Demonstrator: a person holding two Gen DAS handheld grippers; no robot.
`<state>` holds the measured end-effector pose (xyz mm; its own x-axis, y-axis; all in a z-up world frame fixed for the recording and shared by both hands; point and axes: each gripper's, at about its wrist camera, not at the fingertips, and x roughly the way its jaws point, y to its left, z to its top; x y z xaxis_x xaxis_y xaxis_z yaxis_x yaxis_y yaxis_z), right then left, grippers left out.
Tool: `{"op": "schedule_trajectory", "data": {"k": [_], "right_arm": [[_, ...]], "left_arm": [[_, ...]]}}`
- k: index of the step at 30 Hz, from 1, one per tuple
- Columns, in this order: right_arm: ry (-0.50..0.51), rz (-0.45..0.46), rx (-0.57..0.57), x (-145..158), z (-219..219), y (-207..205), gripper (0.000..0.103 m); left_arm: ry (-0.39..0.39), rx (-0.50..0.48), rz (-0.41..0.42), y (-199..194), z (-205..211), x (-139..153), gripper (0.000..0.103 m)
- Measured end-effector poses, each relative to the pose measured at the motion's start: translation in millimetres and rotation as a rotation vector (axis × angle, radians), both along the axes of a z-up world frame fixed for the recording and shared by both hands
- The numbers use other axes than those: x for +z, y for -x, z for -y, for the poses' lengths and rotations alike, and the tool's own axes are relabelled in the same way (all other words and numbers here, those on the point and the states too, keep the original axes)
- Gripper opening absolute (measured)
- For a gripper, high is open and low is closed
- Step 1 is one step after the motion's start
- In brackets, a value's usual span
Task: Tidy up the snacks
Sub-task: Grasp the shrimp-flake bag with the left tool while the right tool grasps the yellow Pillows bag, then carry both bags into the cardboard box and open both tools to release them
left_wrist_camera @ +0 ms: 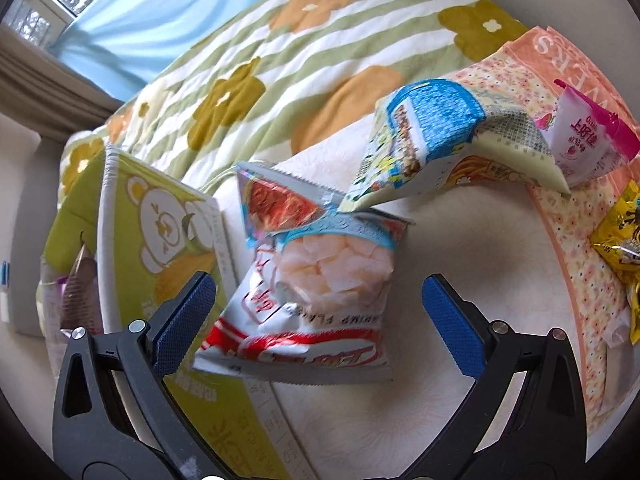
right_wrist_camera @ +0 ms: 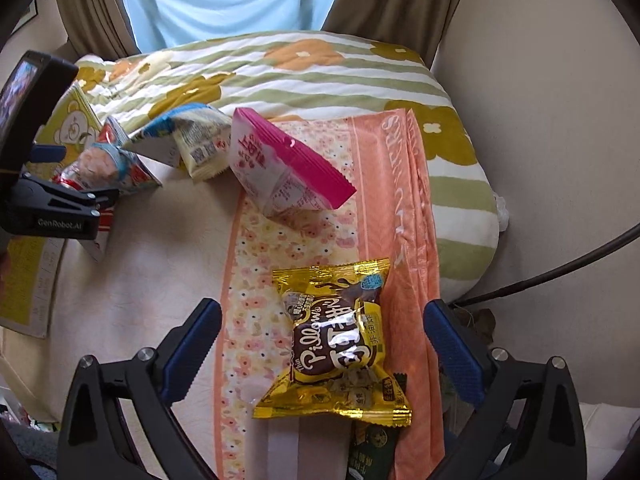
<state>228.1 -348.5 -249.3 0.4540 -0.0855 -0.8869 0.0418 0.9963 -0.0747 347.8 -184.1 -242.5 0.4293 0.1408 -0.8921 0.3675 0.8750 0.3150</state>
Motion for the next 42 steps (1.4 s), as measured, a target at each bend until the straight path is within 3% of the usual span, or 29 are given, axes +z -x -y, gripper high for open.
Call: {"op": "schedule_trajectory", "data": {"k": [7, 9, 11, 17, 18, 21, 32, 36, 42], "right_arm": [[0.032, -0.032, 0.005, -12, 1, -5, 0.091], [0.034, -0.037, 0.004, -15, 1, -6, 0.089], [0.043, -0.043, 0.005, -17, 1, -6, 0.088], [0.041, -0.054, 0.003, -25, -1, -6, 0.085], [0.04, -0.055, 0.005, -26, -1, -6, 0.084], [0.035, -0.063, 0.009, -28, -2, -5, 0.077], [0.034, -0.08, 0.017, -34, 0, -1, 0.067], [0.026, -0.087, 0.022, -35, 3, 1, 0.051], [0.009, -0.05, 0.033, -24, 7, 8, 0.05]], "left_arm": [[-0.06, -0.017, -0.023, -8, 10, -12, 0.102], [-0.071, -0.016, -0.041, -9, 9, -15, 0.081], [-0.122, -0.011, -0.039, -10, 8, -19, 0.073], [-0.124, -0.031, -0.057, -7, 6, -18, 0.064], [-0.129, -0.035, -0.049, -7, 6, -18, 0.056], [-0.109, -0.039, -0.052, -5, 6, -15, 0.054], [-0.044, -0.023, -0.054, 8, -2, -1, 0.052], [-0.03, -0.01, -0.057, 18, -4, 3, 0.052], [-0.007, -0.001, -0.035, 37, -8, 14, 0.052]]}}
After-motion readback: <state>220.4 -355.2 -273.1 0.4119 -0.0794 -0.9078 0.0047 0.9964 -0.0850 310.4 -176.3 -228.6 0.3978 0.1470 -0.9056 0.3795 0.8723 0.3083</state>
